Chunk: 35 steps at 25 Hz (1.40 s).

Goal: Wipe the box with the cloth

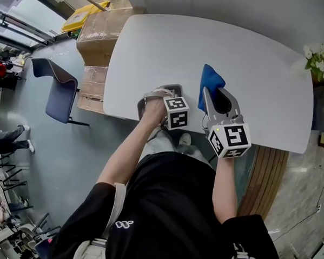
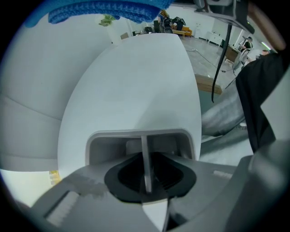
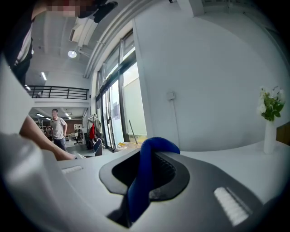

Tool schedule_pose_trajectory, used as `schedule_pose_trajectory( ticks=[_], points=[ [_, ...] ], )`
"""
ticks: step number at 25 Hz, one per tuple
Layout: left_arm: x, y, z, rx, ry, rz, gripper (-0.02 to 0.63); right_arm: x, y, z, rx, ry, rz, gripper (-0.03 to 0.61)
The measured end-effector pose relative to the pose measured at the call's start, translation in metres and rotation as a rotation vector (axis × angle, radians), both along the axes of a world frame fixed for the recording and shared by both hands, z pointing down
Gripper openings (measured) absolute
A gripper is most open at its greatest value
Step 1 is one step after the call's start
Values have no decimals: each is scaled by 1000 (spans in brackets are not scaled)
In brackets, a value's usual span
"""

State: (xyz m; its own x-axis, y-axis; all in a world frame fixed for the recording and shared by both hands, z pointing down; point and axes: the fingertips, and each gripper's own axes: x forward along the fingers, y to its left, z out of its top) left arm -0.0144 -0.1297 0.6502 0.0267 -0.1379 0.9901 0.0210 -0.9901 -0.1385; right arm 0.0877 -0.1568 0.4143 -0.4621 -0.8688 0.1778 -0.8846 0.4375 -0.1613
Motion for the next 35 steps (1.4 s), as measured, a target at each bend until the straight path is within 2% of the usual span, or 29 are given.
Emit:
schedule_pose_trajectory(
  ticks=[8, 11, 15, 21, 25, 30, 35],
  points=[
    [-3, 5, -8, -23, 87, -8, 57, 2, -2, -2, 2, 1, 2, 55],
    [-4, 4, -18, -6, 160, -22, 52, 3, -2, -1, 2, 0, 3, 55],
    [2, 4, -44, -17, 344, -102, 52, 3, -2, 0, 2, 1, -6, 55],
    [8, -8, -104, 23, 638, -231, 52, 1, -5, -8, 19, 1, -17, 55],
    [-1, -15, -133, 77, 750, -287, 52, -1, -7, -15, 34, 4, -25, 55],
    [0, -16, -162, 108, 888, -299, 52, -6, -9, -22, 47, 11, -38, 55],
    [6, -16, -194, 75, 1078, -318, 52, -13, -9, -40, 93, 37, -105, 55]
  ],
)
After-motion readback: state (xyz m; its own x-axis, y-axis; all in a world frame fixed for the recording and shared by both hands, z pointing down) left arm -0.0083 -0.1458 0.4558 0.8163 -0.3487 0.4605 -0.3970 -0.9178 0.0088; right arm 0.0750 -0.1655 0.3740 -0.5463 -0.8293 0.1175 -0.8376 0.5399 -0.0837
